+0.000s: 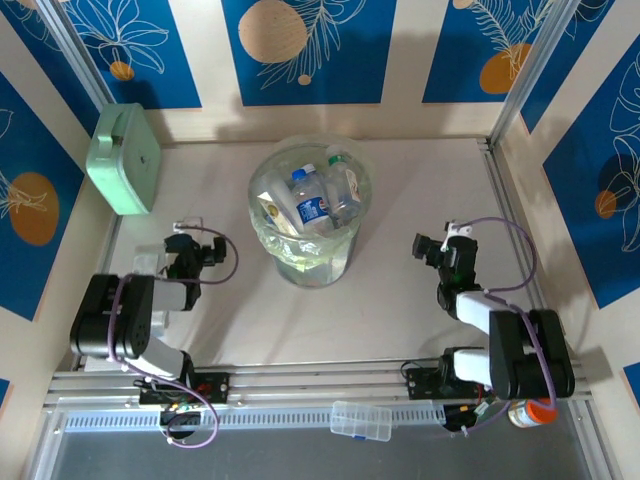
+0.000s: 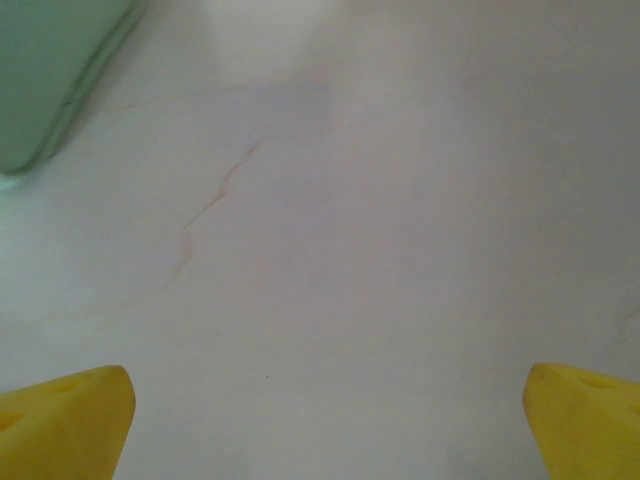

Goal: Put the plastic bottles in the bin

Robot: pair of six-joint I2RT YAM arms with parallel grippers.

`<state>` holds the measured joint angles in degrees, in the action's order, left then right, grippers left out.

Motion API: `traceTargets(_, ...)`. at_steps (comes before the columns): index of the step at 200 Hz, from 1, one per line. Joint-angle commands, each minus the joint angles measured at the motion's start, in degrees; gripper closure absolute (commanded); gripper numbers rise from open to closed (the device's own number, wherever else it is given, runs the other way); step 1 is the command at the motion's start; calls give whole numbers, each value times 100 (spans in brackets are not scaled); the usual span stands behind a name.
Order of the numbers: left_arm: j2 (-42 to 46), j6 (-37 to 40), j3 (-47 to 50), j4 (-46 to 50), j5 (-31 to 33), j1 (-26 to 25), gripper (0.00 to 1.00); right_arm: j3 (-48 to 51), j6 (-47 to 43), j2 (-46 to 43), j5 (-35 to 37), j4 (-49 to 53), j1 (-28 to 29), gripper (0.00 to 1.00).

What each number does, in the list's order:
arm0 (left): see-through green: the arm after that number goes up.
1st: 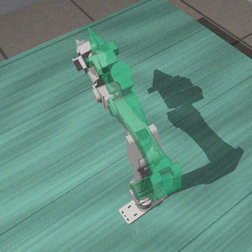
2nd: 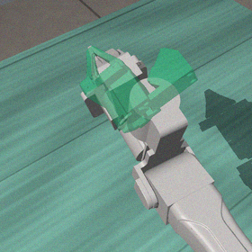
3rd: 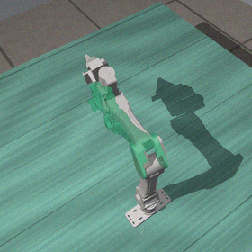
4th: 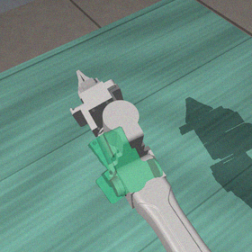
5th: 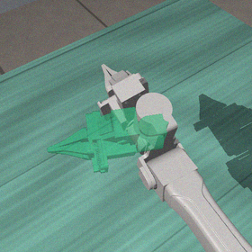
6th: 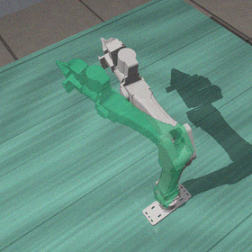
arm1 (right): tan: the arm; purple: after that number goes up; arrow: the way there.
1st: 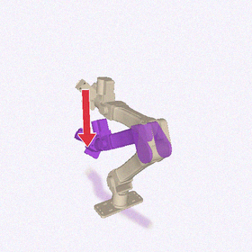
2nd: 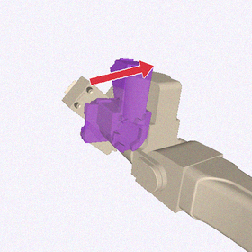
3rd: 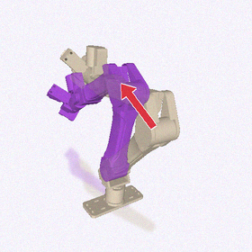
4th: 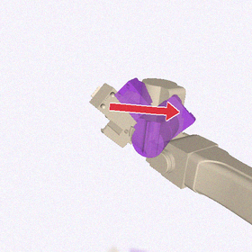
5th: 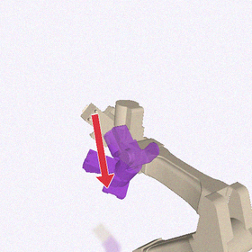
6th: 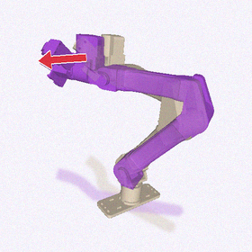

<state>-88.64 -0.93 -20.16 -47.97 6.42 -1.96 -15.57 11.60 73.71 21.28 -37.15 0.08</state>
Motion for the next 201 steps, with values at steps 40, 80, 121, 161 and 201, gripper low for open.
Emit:
traceTargets(40,-138,250,-163,-572,-571,-42,1,-820,-545,1379,-1056,-993,155,1)
traceTargets(80,-118,260,-141,-581,-543,-68,1,-775,-505,1357,-1193,-1045,58,1)
traceTargets(121,-101,283,-97,-659,-611,-68,1,-781,-500,1346,-1205,-1009,63,1)
traceTargets(161,-118,339,-188,-490,-859,-51,1,-779,-500,1347,-1205,-1014,63,1)
traceTargets(201,-99,321,-144,-563,-808,-42,1,-776,-498,1347,-1205,-1014,63,1)
